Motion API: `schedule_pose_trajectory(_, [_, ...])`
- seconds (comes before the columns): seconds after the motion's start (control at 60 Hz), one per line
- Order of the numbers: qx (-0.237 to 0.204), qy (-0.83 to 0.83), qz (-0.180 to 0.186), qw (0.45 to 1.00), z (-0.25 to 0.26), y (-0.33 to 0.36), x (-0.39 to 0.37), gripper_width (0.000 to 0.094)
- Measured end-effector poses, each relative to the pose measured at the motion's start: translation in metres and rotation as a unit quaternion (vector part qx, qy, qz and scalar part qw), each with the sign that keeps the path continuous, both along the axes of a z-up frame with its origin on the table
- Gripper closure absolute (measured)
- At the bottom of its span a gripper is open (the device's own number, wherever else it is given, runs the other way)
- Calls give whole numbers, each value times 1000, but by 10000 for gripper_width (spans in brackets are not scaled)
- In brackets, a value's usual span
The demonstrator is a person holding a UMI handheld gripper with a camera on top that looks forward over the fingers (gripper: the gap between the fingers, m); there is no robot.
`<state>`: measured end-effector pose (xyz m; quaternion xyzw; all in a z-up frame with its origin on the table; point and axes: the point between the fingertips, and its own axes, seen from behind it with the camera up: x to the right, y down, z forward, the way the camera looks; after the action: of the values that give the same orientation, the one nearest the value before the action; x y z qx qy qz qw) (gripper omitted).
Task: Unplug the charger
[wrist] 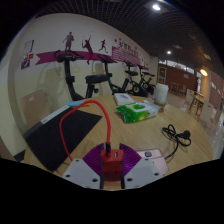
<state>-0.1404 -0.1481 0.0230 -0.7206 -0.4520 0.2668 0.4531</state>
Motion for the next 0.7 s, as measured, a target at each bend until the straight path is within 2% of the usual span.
schedule_pose_trajectory(0.083, [-8,-1,6,1000,1,-1,-1,749])
schedule_pose_trajectory(0.133, [-28,19,2,999,15,0,-2,757])
schedule_pose_trajectory(0.217, [38,83,-23,996,101,34,3,780])
schedule_pose_trajectory(0.3, [-3,92,-41,995,142,58,15,779])
schedule_pose_trajectory(0.35, [-4,79,-50,996,153,82,32,776])
schedule_pose_trajectory(0.467, [-7,14,-60,998,133,134,63,756])
schedule_pose_trajectory(0.533, [-4,-44,-65,997,97,158,86,755])
schedule_pose_trajectory(0.7, [-31,-151,-63,986,11,179,125,722])
